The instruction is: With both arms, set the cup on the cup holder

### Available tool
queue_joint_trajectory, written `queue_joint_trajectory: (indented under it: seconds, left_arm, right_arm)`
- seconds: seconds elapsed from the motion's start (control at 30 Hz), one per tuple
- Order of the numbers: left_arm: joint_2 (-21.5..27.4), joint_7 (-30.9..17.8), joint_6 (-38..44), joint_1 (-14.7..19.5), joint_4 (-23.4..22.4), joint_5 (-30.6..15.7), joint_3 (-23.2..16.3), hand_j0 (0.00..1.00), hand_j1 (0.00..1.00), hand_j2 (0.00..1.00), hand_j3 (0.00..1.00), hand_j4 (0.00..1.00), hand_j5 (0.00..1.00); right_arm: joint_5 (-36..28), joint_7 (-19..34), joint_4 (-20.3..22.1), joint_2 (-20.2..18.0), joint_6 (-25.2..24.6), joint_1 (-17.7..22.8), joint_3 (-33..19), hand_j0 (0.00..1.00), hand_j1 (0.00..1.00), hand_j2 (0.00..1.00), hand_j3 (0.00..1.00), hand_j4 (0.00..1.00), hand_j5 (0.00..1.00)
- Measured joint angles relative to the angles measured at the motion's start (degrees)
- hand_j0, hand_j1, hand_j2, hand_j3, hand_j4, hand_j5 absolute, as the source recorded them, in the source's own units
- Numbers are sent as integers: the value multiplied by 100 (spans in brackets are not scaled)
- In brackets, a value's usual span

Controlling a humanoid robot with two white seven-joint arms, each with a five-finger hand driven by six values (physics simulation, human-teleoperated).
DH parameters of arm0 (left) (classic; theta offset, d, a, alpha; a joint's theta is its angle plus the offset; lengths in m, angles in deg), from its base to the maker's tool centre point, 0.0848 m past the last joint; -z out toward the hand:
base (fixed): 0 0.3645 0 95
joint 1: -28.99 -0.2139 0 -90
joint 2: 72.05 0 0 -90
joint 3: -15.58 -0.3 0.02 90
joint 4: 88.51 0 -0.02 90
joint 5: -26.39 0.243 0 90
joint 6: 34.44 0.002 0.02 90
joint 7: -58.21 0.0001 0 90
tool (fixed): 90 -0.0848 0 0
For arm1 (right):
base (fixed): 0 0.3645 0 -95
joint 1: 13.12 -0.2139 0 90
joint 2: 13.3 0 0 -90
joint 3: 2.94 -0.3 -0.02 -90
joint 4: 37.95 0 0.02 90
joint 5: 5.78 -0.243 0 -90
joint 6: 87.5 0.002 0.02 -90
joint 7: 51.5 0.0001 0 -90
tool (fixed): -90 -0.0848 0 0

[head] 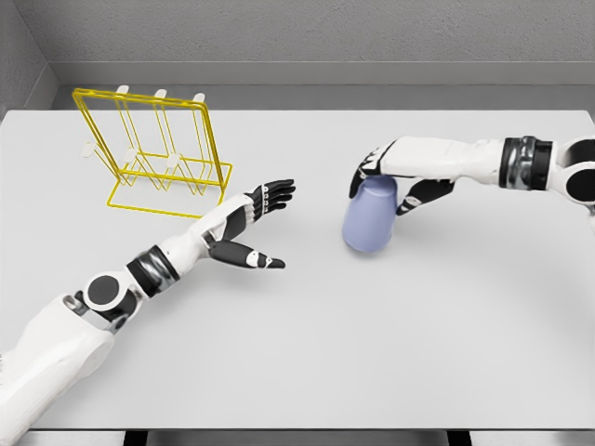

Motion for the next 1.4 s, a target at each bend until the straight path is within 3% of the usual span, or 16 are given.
queue_joint_trajectory:
  seconds: [0.93,1.03,1.13,1.4]
  left_arm:
    - [-251,6,-17,0,-280,39,124,100,100,100,100,100,100]
    - [-250,7,-17,0,-284,38,124,100,100,100,100,100,100]
    - [-249,7,-17,0,-285,40,126,100,100,100,100,100,100]
    - [-215,-6,-15,-35,-281,35,170,100,100,100,100,100,100]
  right_arm:
    - [169,47,-349,693,0,18,131,65,65,65,65,65,65]
    - [175,47,-360,707,0,35,140,74,74,74,74,74,74]
    - [177,44,-365,724,0,53,143,100,100,100,100,100,100]
    - [176,36,-362,814,-2,53,192,100,100,100,100,100,100]
